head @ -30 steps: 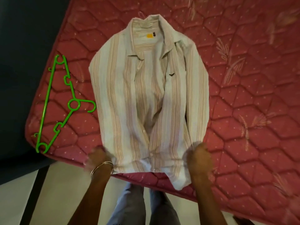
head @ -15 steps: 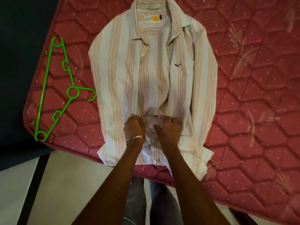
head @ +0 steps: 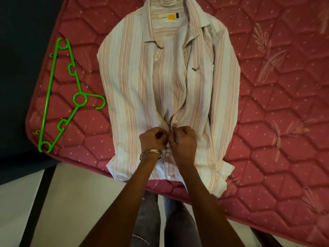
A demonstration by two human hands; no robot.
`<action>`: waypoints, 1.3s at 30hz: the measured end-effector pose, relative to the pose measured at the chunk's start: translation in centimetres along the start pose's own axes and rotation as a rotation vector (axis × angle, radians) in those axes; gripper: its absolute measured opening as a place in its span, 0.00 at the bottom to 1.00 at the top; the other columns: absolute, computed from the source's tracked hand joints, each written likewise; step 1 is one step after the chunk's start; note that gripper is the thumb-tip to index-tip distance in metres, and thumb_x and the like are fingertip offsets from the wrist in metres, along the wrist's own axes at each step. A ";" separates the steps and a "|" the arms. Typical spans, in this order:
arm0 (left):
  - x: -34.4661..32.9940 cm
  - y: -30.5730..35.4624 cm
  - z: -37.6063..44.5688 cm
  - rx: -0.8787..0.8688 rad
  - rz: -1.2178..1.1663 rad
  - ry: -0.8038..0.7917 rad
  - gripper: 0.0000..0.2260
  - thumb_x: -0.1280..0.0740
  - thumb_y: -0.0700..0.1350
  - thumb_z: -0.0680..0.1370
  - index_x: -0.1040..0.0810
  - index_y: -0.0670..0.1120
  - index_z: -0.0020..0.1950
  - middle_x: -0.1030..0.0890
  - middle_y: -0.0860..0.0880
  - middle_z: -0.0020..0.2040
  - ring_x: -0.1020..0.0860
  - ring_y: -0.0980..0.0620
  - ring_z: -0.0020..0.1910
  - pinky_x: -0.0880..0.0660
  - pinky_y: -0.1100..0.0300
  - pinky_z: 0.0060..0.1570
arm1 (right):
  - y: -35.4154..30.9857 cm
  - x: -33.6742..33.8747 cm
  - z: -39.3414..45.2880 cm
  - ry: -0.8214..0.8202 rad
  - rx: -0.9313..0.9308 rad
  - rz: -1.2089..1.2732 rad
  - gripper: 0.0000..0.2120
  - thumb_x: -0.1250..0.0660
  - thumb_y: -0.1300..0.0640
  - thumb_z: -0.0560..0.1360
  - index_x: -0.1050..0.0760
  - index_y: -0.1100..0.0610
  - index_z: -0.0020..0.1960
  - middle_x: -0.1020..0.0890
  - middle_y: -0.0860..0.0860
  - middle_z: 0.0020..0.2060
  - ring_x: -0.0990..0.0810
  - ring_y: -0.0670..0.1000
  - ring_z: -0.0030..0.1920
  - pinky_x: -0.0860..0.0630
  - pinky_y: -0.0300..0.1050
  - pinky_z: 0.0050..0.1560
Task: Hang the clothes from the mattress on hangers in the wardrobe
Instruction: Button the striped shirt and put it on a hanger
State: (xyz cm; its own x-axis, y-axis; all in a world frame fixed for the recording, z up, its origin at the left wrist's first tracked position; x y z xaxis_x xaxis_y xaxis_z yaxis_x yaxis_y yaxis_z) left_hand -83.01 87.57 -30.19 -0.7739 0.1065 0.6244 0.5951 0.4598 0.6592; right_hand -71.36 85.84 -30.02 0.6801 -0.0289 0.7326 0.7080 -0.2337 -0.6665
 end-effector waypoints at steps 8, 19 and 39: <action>-0.1 0.7 0.1 0.019 -0.195 -0.109 0.04 0.30 0.36 0.74 0.16 0.39 0.46 0.16 0.42 0.39 0.17 0.49 0.34 0.19 0.59 0.40 | 0.5 1.4 -0.1 0.044 0.079 0.184 0.09 0.32 0.65 0.72 0.18 0.66 0.50 0.15 0.59 0.40 0.16 0.57 0.37 0.19 0.46 0.41; -0.4 0.0 -0.2 0.125 -0.262 -0.042 0.03 0.27 0.36 0.72 0.16 0.39 0.45 0.16 0.42 0.38 0.17 0.46 0.34 0.18 0.54 0.39 | 2.8 1.0 0.4 -0.317 -0.205 0.560 0.14 0.37 0.68 0.74 0.19 0.61 0.56 0.15 0.55 0.46 0.15 0.53 0.46 0.19 0.53 0.50; -0.3 0.4 0.9 0.399 -0.324 -0.112 0.06 0.28 0.38 0.73 0.17 0.37 0.48 0.16 0.39 0.42 0.17 0.43 0.36 0.18 0.57 0.36 | 1.2 0.7 0.8 -0.160 -0.033 0.401 0.08 0.30 0.62 0.68 0.16 0.64 0.45 0.16 0.58 0.42 0.18 0.52 0.44 0.20 0.49 0.46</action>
State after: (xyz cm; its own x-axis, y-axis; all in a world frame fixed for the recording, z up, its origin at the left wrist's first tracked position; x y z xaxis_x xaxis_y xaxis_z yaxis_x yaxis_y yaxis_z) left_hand -82.73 88.58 -30.48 -0.9360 -0.0132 0.3517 0.2092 0.7828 0.5861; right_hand -69.89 86.35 -30.41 0.9228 0.0263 0.3844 0.3772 -0.2654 -0.8873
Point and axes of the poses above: each hand's wrist, its own z-axis towards the middle knuckle, its own x-axis out of the back of the hand, y = z × x, the point moved 4 cm from there along z, towards the middle knuckle
